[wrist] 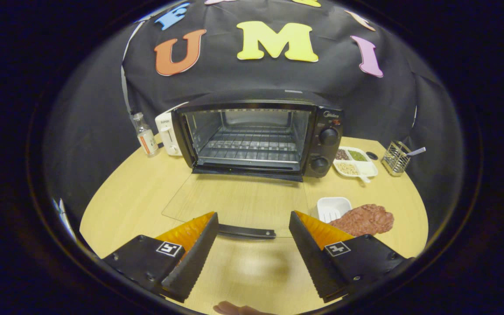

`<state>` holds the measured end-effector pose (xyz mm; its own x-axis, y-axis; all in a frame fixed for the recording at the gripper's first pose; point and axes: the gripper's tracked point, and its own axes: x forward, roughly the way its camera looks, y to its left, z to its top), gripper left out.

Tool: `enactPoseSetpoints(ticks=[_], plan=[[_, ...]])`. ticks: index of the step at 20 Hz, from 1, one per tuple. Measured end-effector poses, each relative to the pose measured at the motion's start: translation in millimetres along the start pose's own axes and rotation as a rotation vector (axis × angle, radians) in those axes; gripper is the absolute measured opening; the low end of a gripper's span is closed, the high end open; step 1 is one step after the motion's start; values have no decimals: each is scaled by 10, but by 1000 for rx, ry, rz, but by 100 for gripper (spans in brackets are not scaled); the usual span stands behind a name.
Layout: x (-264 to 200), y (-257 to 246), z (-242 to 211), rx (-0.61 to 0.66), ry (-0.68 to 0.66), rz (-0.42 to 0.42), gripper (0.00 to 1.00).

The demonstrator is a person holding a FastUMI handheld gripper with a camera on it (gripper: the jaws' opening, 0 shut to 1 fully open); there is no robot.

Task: Open the toaster oven, put the food inside, and close the toaster oven door.

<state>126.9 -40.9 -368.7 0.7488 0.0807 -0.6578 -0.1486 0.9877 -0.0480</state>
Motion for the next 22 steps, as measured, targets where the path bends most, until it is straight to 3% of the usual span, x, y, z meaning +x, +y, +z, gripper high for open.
enactPoseSetpoints(ticks=[12,18,22], plan=[[-431,-1596,286,36,-6,-37,100],[-140,-1905,-48,188,140,86,95],[-1,-1801,-260,312,225,246,83]])
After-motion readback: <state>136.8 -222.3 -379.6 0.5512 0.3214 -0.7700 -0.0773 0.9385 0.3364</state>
